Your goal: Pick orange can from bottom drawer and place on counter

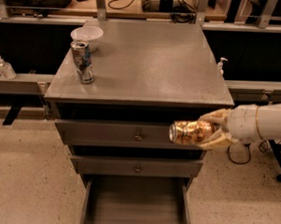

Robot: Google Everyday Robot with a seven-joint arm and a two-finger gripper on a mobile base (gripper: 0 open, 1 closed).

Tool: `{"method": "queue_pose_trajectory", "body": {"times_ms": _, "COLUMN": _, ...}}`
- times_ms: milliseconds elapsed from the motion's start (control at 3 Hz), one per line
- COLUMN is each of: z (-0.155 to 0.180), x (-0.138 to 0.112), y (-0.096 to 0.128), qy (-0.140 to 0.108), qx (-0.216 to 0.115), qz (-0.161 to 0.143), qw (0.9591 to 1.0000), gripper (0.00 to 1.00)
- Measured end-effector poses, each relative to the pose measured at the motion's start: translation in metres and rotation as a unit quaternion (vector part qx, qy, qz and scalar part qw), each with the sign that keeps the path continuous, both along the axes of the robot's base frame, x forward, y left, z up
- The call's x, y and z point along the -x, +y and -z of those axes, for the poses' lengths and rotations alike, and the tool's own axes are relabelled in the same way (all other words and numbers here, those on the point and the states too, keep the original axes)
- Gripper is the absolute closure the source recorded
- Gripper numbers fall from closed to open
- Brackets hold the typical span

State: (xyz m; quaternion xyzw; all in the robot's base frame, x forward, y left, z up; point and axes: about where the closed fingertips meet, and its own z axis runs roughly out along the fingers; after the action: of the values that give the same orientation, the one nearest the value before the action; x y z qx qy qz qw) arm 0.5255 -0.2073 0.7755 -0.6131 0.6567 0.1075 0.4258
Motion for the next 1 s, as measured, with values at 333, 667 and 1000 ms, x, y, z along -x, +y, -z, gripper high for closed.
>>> {"method": "queue_pose_trajectory", "body": {"times_ms": 333, "z": -0.071, "x": -0.040, "y": 0.001, "qy": -0.014, "qx": 0.031, "qz": 0.003, "qw": 0.9994, "gripper": 1.00}}
{"method": "queue_pose_trajectory", "body": {"times_ms": 667, "z": -0.106, "x": -0.075, "y": 0.003, "qy": -0.014, "qx": 0.042, "qz": 0.015, "qw": 0.9989, "gripper": 1.00}}
{"method": "queue_pose_trajectory", "body": {"times_ms": 1000, "z": -0.126, "x": -0.118, "y": 0.007, "qy": -0.018, "qx": 0.036, "qz": 0.036, "qw": 0.9986, "gripper": 1.00}}
